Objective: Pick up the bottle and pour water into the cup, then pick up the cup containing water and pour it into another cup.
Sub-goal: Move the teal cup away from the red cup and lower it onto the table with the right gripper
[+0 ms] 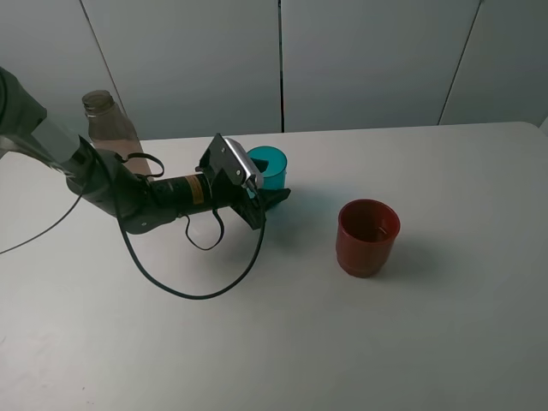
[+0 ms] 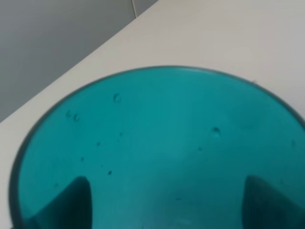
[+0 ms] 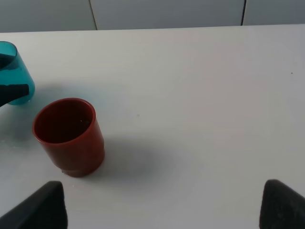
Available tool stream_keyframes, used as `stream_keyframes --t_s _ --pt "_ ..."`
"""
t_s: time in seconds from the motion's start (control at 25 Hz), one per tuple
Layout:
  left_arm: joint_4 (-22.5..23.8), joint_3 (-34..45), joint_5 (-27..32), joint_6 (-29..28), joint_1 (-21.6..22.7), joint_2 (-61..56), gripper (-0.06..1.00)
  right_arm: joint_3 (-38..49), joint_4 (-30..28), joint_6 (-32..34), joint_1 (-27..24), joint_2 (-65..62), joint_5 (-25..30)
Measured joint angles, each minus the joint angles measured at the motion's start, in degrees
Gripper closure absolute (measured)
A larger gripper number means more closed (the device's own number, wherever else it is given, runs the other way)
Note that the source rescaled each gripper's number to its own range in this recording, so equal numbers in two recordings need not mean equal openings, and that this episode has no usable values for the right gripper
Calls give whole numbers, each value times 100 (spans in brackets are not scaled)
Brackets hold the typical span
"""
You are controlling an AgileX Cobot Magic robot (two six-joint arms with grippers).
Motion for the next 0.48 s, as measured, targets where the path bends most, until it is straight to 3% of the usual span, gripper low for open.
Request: stream_keyframes --t_s 0.48 --pt "192 0 -197 -120 110 134 78 0 0 0 0 0 0"
